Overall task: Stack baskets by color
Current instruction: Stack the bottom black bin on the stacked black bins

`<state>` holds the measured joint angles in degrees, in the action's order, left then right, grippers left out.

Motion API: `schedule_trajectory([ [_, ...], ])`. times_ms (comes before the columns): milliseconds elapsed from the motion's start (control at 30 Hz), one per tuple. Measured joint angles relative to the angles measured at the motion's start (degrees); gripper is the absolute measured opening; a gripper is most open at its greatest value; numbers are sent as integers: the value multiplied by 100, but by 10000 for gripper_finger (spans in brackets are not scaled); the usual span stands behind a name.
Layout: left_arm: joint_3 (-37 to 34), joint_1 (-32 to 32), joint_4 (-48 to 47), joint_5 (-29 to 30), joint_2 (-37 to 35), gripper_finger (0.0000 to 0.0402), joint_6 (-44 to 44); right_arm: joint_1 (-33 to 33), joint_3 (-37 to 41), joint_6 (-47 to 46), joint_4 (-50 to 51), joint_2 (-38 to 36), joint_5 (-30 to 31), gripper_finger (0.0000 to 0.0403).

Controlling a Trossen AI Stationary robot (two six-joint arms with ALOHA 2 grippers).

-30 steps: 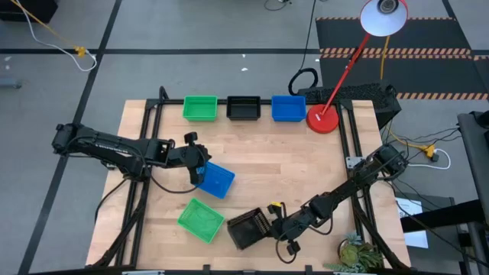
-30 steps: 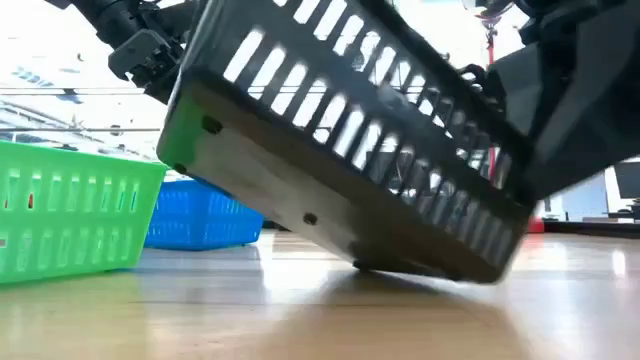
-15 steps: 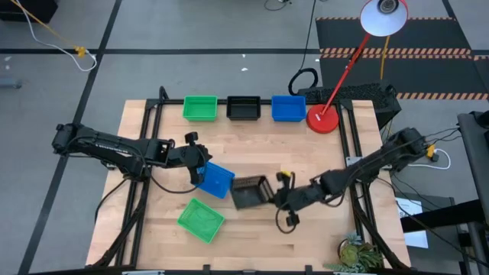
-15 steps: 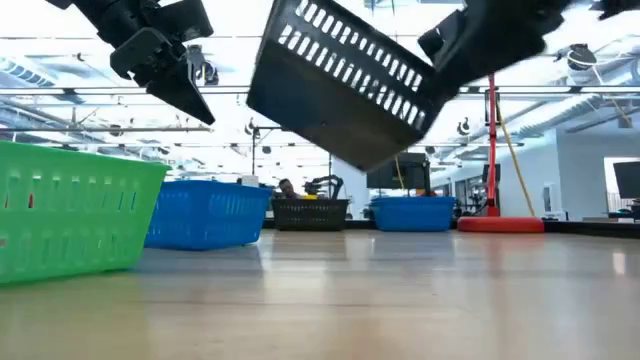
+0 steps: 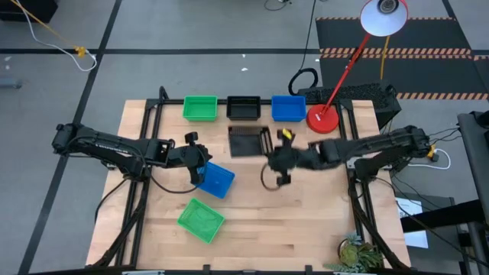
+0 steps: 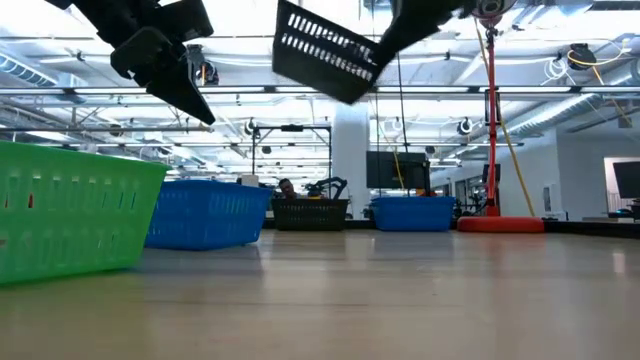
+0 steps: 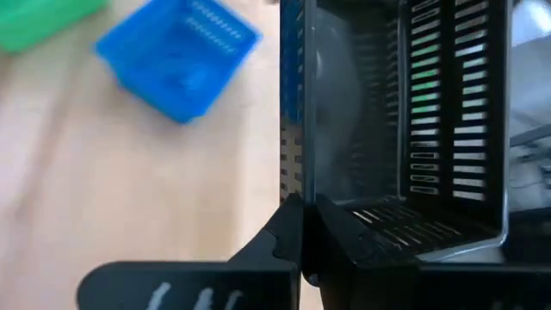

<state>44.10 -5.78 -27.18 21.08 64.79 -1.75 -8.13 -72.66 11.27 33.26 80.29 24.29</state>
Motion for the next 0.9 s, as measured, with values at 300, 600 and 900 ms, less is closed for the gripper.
schedule_trajectory([
  [300,0,2,42,0,0,25,-10,1443,-383,1346,-666,66,-392,5],
  [600,0,2,50,0,0,26,-5,2395,-986,1793,-810,1029,-960,6],
  [900,2,6,48,0,0,26,9,2961,-1415,2029,-858,1973,-1179,8],
])
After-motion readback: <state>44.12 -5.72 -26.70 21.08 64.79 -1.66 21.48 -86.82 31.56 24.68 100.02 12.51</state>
